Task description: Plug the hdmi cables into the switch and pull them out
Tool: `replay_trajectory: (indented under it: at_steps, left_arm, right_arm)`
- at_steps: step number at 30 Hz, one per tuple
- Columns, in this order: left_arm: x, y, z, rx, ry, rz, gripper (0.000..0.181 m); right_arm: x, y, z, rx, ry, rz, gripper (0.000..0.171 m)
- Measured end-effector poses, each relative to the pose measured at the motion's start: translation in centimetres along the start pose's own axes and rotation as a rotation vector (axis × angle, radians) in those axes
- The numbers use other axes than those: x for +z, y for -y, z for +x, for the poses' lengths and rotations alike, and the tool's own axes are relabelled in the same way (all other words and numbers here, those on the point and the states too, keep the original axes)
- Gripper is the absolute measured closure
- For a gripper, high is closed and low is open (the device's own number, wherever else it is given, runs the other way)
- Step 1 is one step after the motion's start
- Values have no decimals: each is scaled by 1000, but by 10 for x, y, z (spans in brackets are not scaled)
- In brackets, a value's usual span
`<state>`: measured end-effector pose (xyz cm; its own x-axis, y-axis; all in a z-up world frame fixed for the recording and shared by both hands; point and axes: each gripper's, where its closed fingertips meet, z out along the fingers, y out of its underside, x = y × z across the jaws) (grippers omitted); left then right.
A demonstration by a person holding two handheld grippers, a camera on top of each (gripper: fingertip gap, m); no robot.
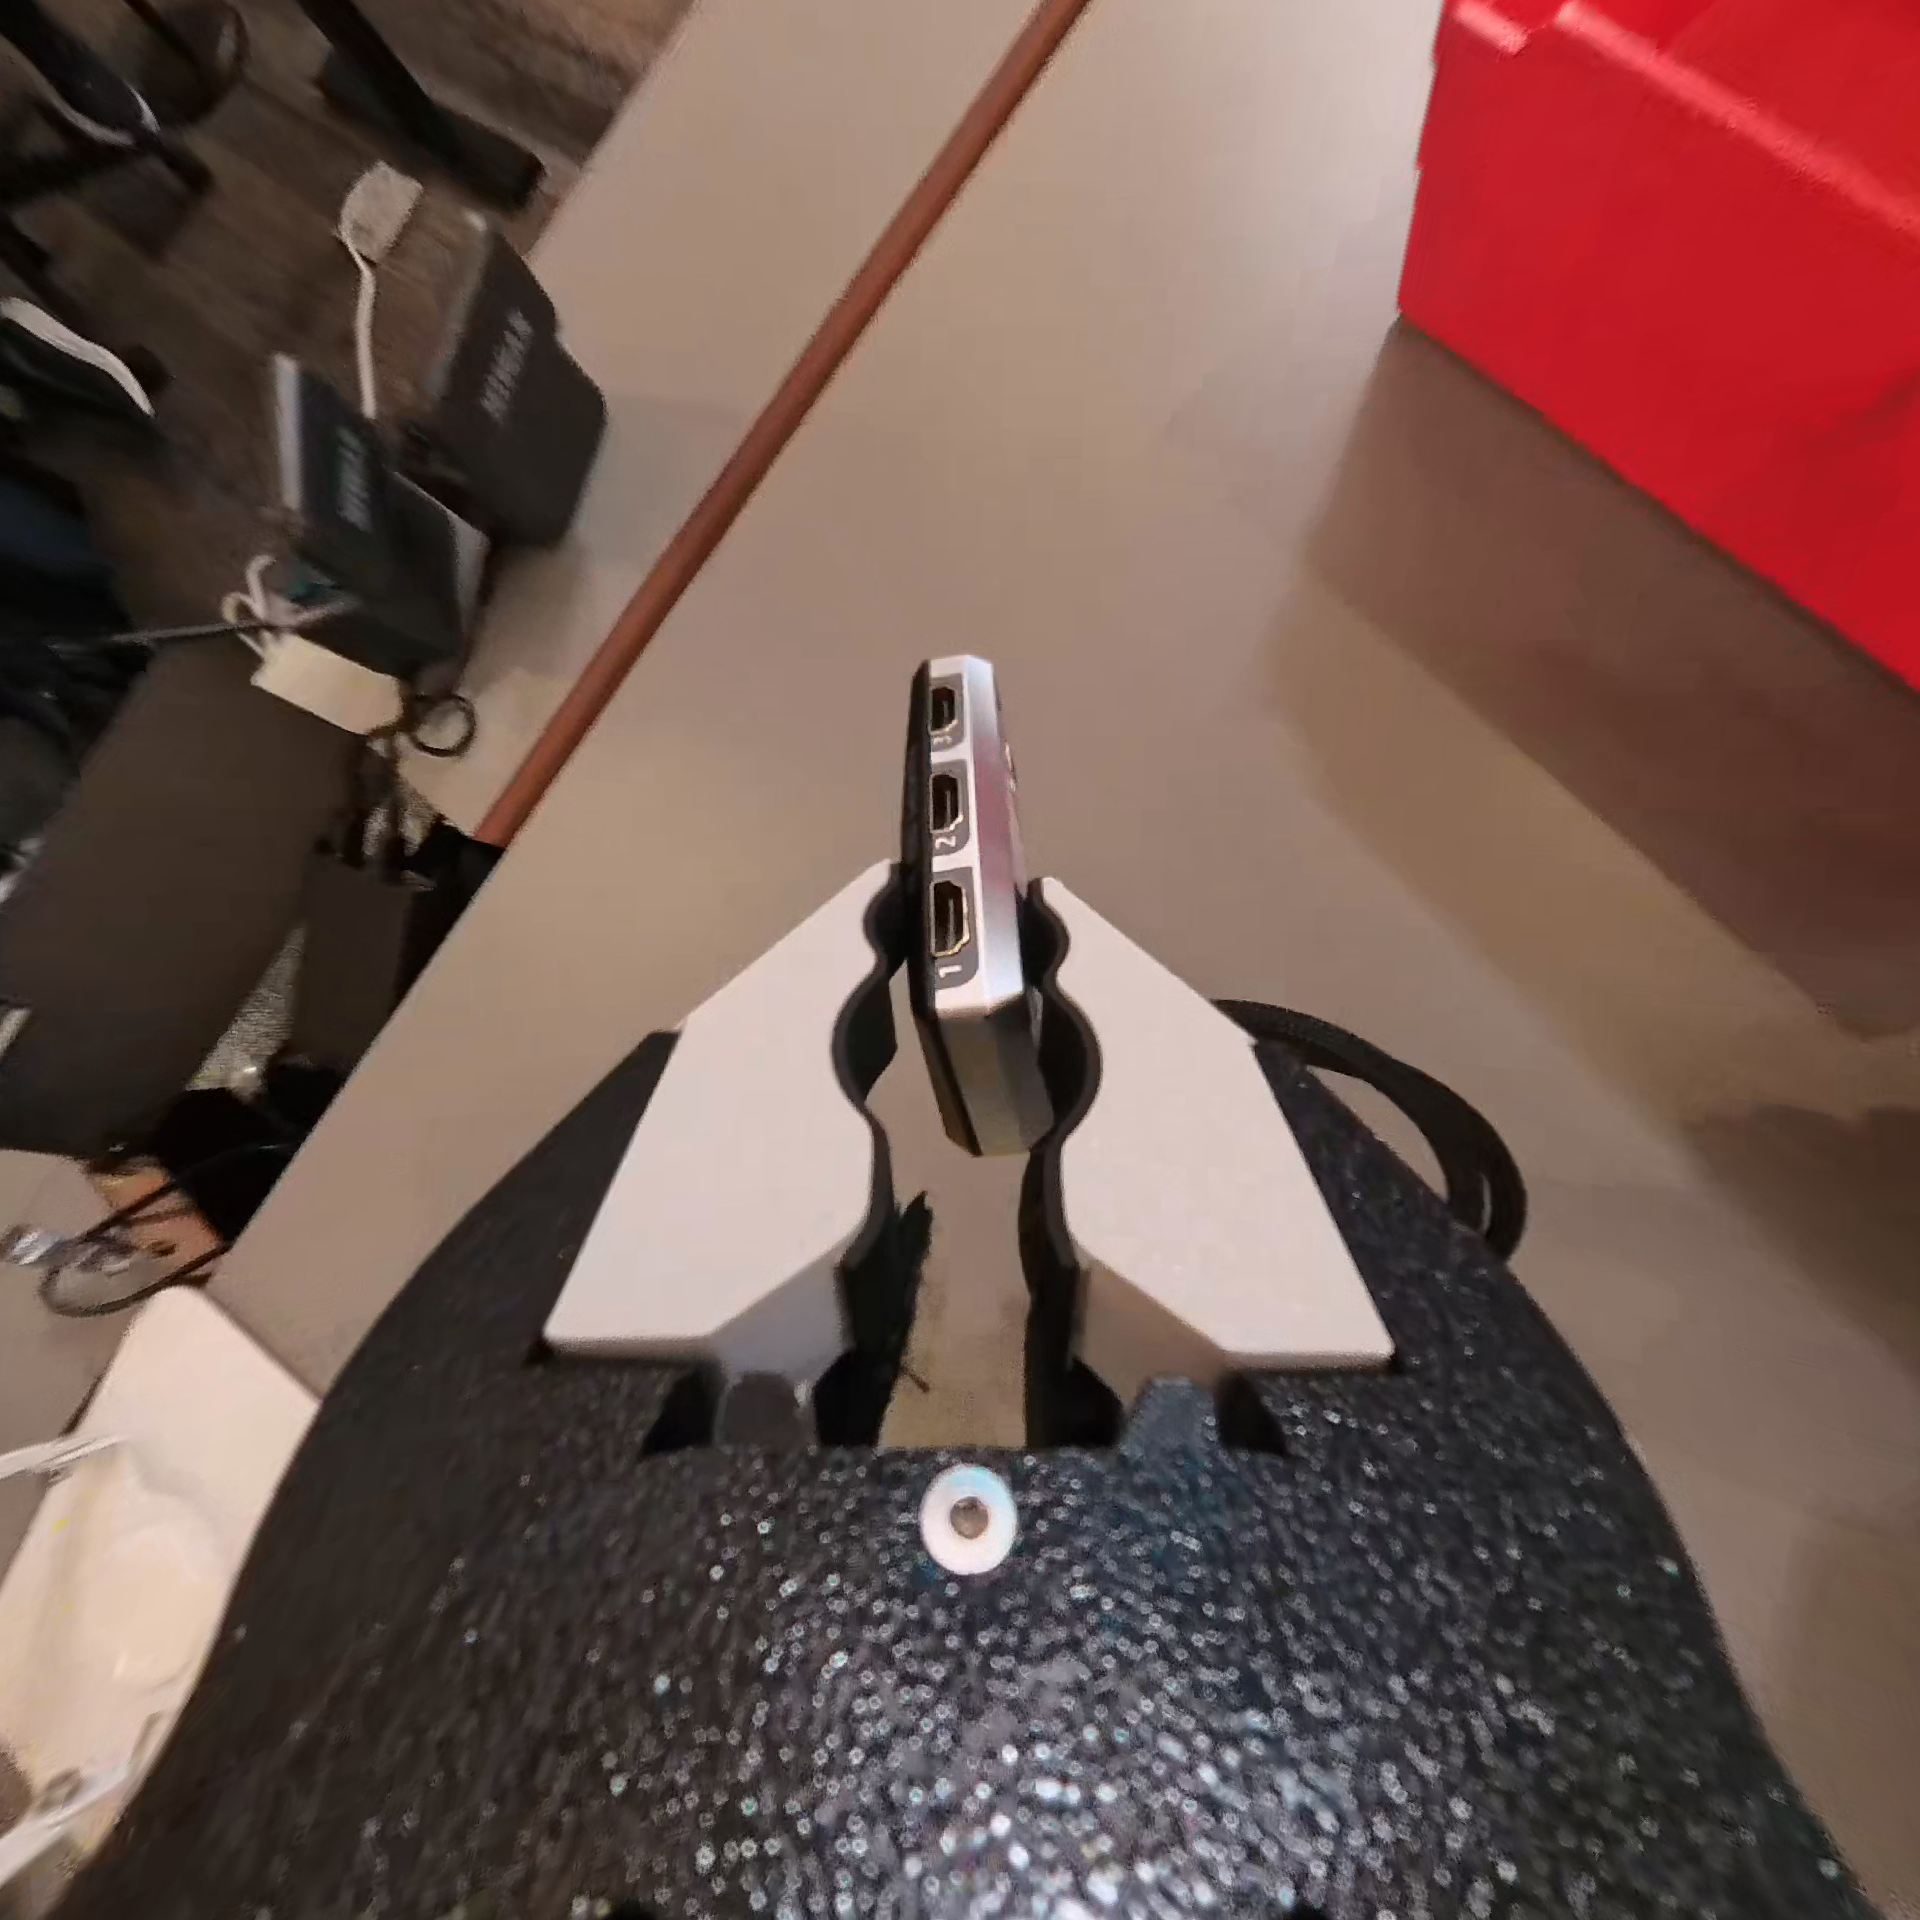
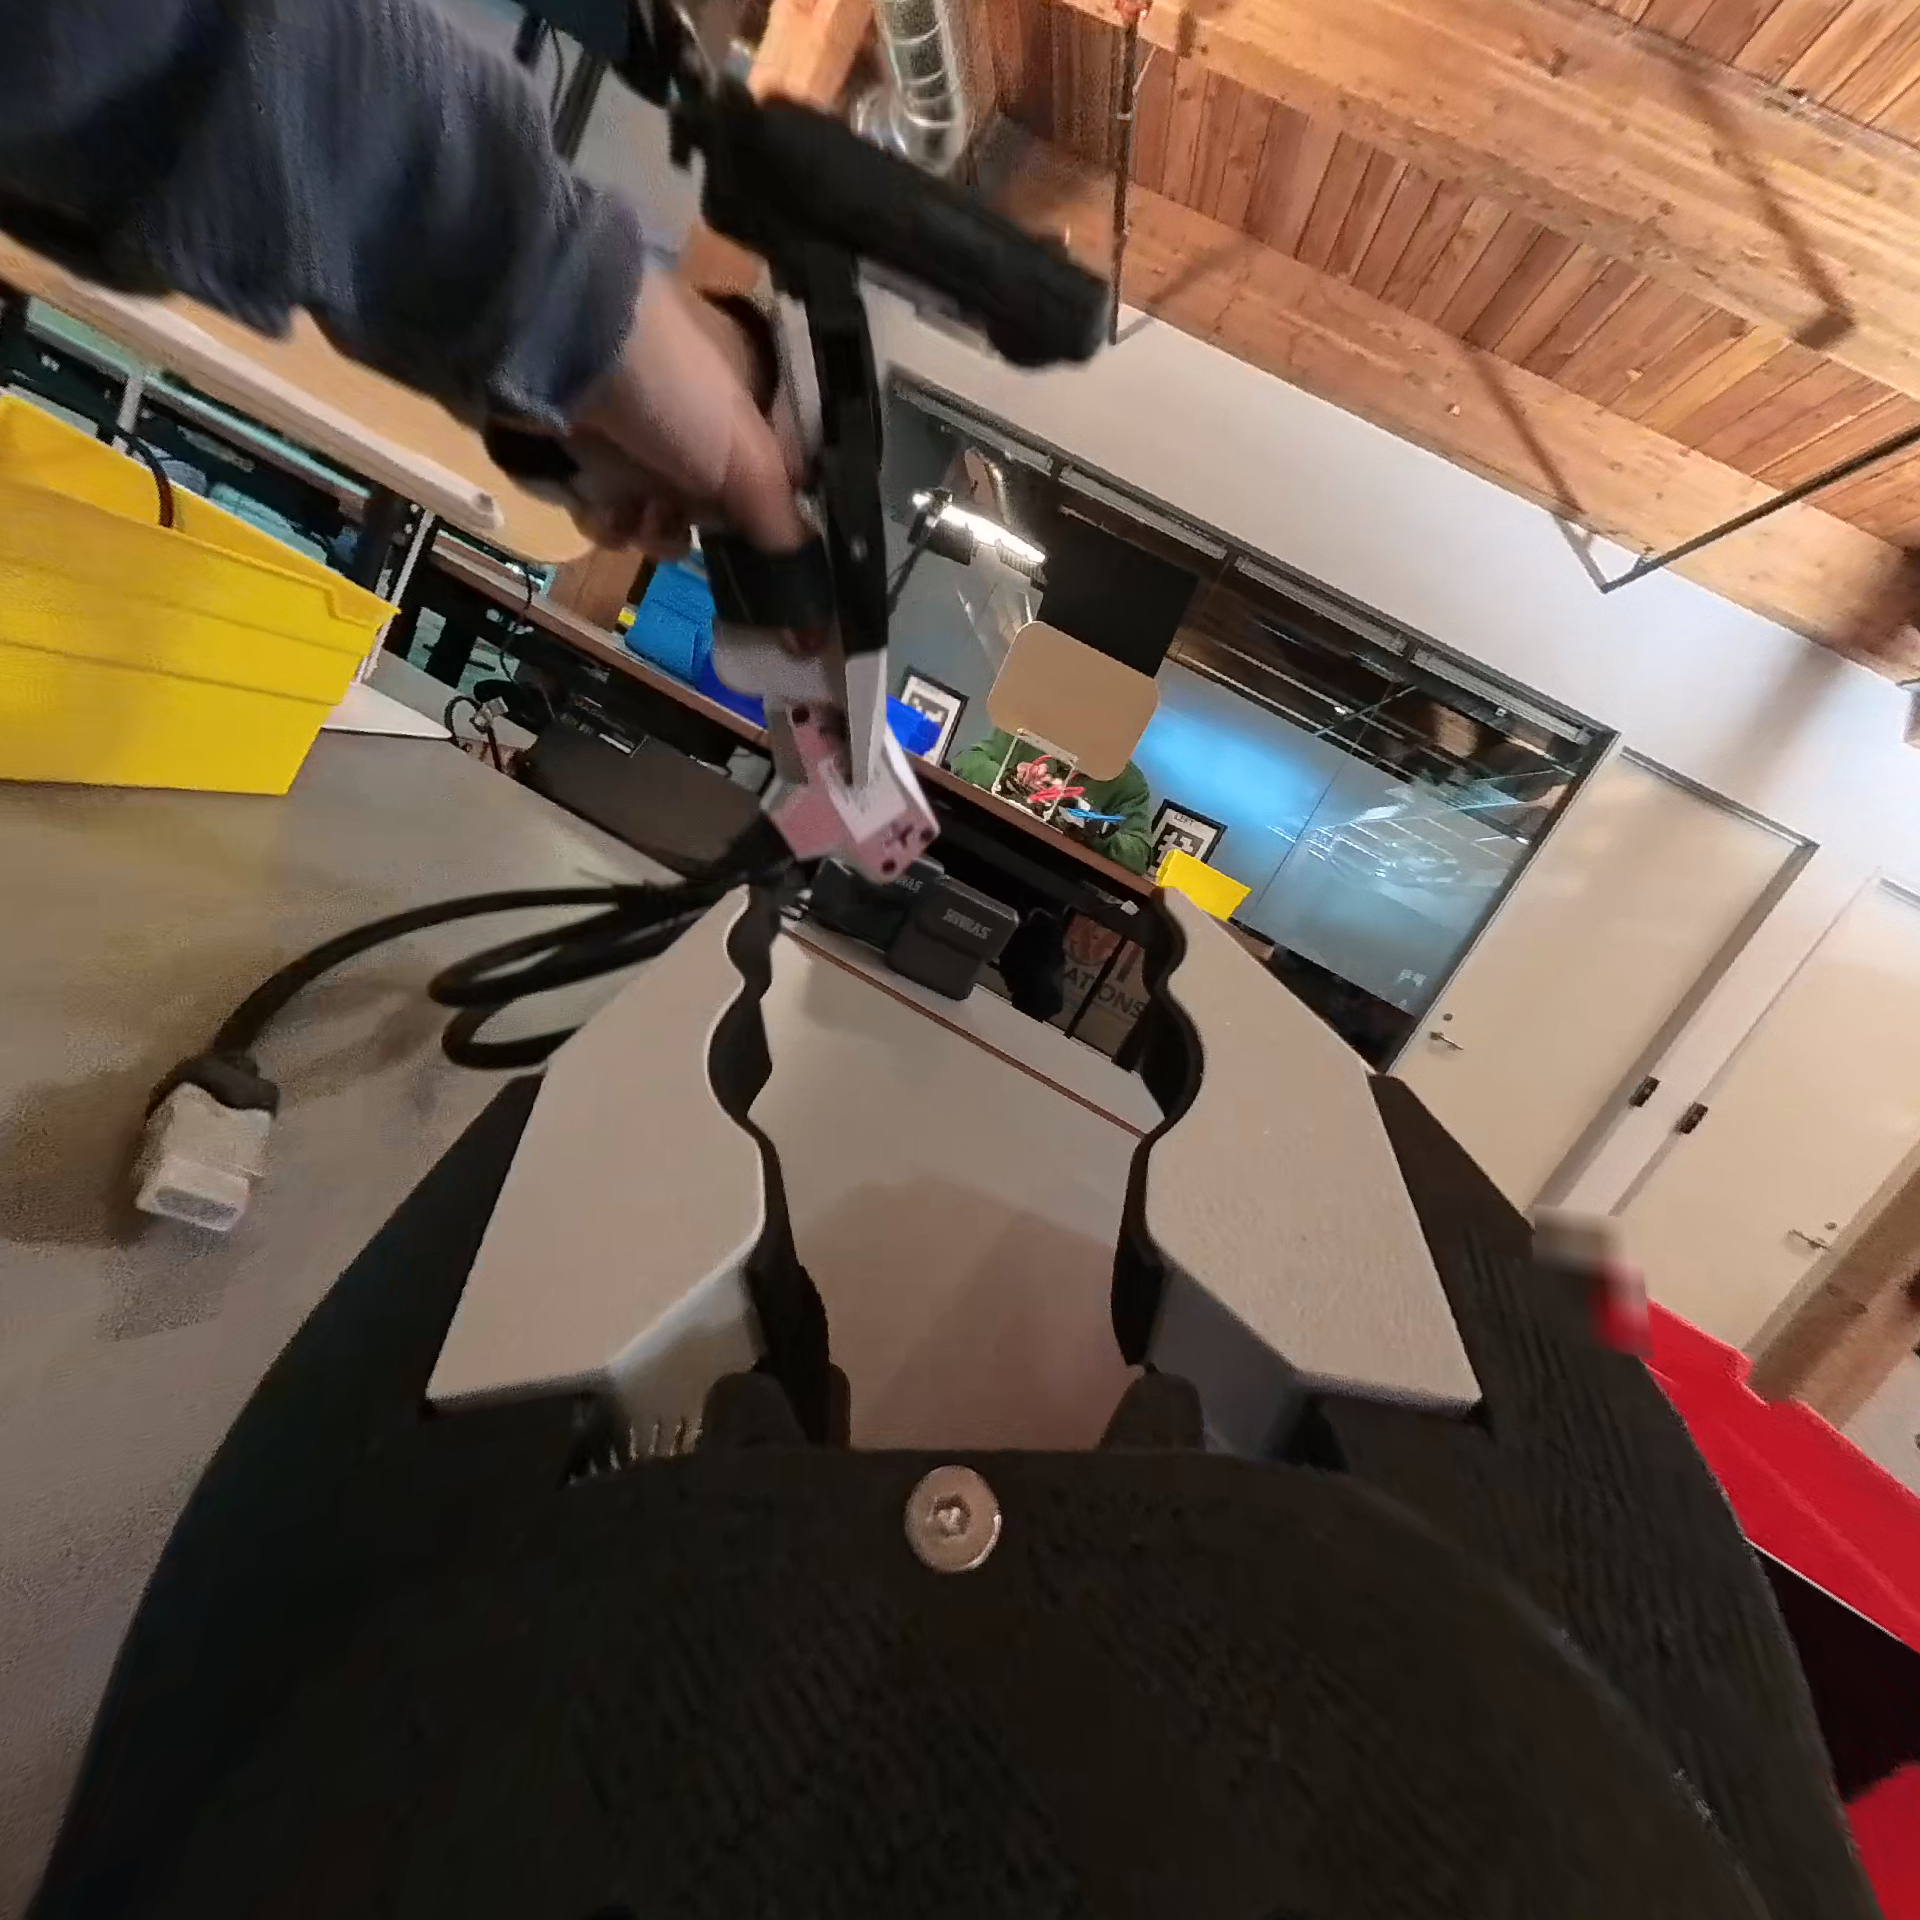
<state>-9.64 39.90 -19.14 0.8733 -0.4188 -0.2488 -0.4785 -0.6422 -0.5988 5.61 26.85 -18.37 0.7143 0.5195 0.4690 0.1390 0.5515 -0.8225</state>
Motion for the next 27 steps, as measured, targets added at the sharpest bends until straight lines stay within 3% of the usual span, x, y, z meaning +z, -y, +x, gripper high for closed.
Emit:
replay_trajectory:
  at_steps: [1,7,10,12,15,20,23,27]
  left_arm:
    - [12,-4,2,-7,-17,-15,160]
    - [52,-18,18,-19,-106,-57,159]
    - [54,-18,26,-37,-139,-27,158]
    - [41,-14,28,-41,-155,16,145]
    - [4,-15,25,-31,-149,71,128]
    - [-96,-48,3,19,-40,139,128]
    - [-153,-99,-13,6,15,69,131]
    - [-202,-205,-11,2,-28,-213,144]
  right_arm:
    - [1,-1,-1,-4,6,-4,100]
    - [2,-5,-6,0,34,-17,101]
    - [2,-5,-7,-4,41,-20,101]
    - [1,-6,-8,-5,48,-25,101]
    - [-1,-6,-9,-2,56,-22,101]
    - [0,-7,-9,3,57,-30,101]
    - [1,-8,-10,6,60,-37,102]
    - [2,-10,-11,-4,56,-46,102]
